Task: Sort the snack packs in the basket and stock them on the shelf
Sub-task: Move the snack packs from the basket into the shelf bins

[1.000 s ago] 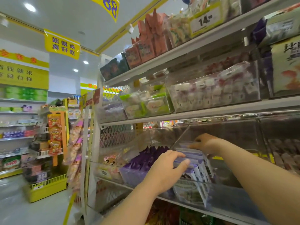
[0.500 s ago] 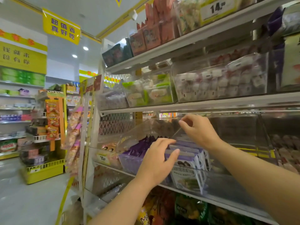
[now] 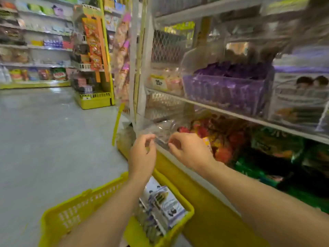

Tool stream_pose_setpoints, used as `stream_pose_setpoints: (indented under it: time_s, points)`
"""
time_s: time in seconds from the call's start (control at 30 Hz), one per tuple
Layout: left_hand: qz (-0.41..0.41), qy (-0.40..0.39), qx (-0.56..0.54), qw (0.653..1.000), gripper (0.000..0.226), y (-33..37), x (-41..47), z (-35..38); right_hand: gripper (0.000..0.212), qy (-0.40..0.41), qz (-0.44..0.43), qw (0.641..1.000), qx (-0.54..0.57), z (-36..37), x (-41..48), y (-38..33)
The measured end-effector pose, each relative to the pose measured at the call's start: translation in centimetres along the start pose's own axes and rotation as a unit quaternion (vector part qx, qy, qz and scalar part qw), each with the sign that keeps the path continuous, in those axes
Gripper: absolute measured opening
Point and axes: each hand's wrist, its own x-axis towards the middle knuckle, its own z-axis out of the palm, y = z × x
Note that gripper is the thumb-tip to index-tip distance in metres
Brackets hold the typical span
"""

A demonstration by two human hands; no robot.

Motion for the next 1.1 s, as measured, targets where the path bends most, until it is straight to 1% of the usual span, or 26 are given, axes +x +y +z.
stream_pose_setpoints:
  time_s: [0.07, 0.17, 0.23, 0.3, 0.4, 0.47, 0.5, 0.6, 0.67, 0.73, 0.77, 0.8, 0.87, 0.93, 0.97, 1.0, 1.03, 1.1]
  points:
    - [-0.061, 0.001, 0.014, 0.998, 0.018, -4.3, -1.6, -0.4, 0.020, -0.099, 0.024, 0.995, 0.009, 5.1, -0.6, 1.3]
    - [-0.153, -0.011, 0.062, 0.986, 0.018, -10.3, -4.7, 0.3, 0.029, -0.255, 0.045, 0.966, -0.006, 11.8, -1.5, 3.5]
    - [-0.219, -0.040, 0.072, 0.972, 0.018, -13.4, -7.0, 1.3, 0.037, -0.316, 0.076, 0.946, -0.014, 15.5, -2.5, 5.1]
    - [-0.274, -0.092, 0.074, 0.954, 0.017, -15.7, -8.8, 2.5, 0.051, -0.339, 0.119, 0.933, -0.007, 18.4, -3.8, 6.6]
    - [-0.308, -0.174, 0.089, 0.931, 0.016, -18.0, -10.7, 4.2, 0.072, -0.330, 0.153, 0.931, -0.030, 21.6, -5.6, 8.1]
    - [-0.333, -0.202, 0.069, 0.919, 0.020, -18.7, -11.5, 5.0, 0.081, -0.310, 0.155, 0.937, -0.038, 23.0, -6.3, 8.4]
    - [-0.344, -0.206, 0.052, 0.914, 0.020, -18.8, -11.8, 5.3, 0.083, -0.306, 0.161, 0.938, -0.024, 23.5, -6.6, 8.4]
    - [-0.360, -0.190, 0.021, 0.913, 0.014, -18.8, -12.0, 5.8, 0.084, -0.296, 0.184, 0.937, 0.009, 24.4, -7.2, 8.6]
    - [-0.368, -0.141, 0.008, 0.919, 0.020, -18.6, -11.4, 5.7, 0.084, -0.273, 0.186, 0.944, -0.017, 24.2, -7.2, 8.7]
    - [-0.377, -0.077, -0.017, 0.923, 0.021, -18.2, -9.9, 4.9, 0.080, -0.250, 0.159, 0.954, -0.037, 23.5, -6.8, 8.7]
    - [-0.377, -0.064, -0.033, 0.923, 0.020, -18.0, -9.0, 4.5, 0.078, -0.245, 0.134, 0.960, -0.021, 23.0, -6.4, 8.6]
    - [-0.375, -0.079, -0.045, 0.923, 0.020, -17.9, -8.0, 3.9, 0.076, -0.249, 0.104, 0.963, 0.013, 22.4, -6.0, 8.4]
    - [-0.368, -0.170, -0.047, 0.913, 0.033, -17.7, -6.1, 2.8, 0.073, -0.271, 0.030, 0.959, 0.075, 21.4, -5.1, 7.8]
    - [-0.365, -0.265, -0.025, 0.892, 0.047, -17.6, -5.0, 1.6, 0.070, -0.279, -0.037, 0.957, 0.071, 21.0, -4.5, 7.1]
    - [-0.366, -0.288, -0.016, 0.885, 0.049, -17.6, -4.7, 1.0, 0.070, -0.275, -0.056, 0.958, 0.062, 21.0, -4.4, 6.7]
    - [-0.370, -0.289, -0.014, 0.883, 0.049, -17.5, -4.6, 0.3, 0.072, -0.268, -0.063, 0.960, 0.054, 21.1, -4.4, 6.5]
    - [-0.380, -0.275, -0.017, 0.883, 0.047, -17.6, -4.6, -0.4, 0.078, -0.261, -0.060, 0.962, 0.048, 21.4, -4.6, 6.5]
    - [-0.409, -0.219, -0.028, 0.885, 0.040, -17.9, -4.9, -1.5, 0.095, -0.258, -0.018, 0.965, 0.044, 21.8, -5.0, 6.9]
